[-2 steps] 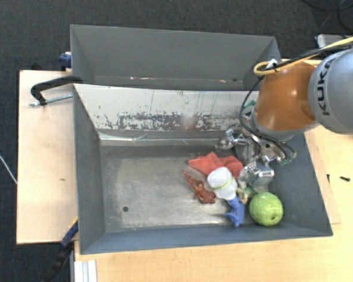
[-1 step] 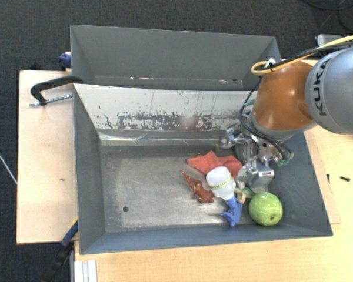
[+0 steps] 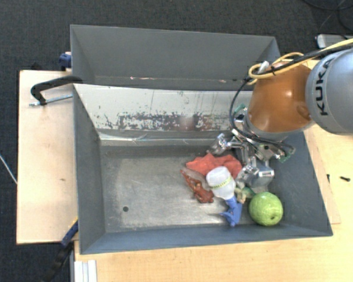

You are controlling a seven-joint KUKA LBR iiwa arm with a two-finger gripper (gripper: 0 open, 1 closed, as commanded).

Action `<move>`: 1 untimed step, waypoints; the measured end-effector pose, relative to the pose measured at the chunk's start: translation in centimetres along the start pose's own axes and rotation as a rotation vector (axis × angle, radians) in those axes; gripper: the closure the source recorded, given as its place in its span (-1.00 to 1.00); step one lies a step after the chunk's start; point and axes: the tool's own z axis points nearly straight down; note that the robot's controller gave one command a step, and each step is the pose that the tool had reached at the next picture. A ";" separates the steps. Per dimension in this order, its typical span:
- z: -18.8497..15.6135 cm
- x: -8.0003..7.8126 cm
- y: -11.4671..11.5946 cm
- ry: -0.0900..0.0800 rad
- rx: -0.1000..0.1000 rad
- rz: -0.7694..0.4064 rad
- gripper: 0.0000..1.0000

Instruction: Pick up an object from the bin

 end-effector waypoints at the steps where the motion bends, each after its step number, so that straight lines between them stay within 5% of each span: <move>1: -0.1 0.3 0.0 -0.004 0.011 0.086 -1.00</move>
Offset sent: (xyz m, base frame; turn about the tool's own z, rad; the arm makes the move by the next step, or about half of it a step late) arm -0.0085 0.0315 -0.0178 0.1631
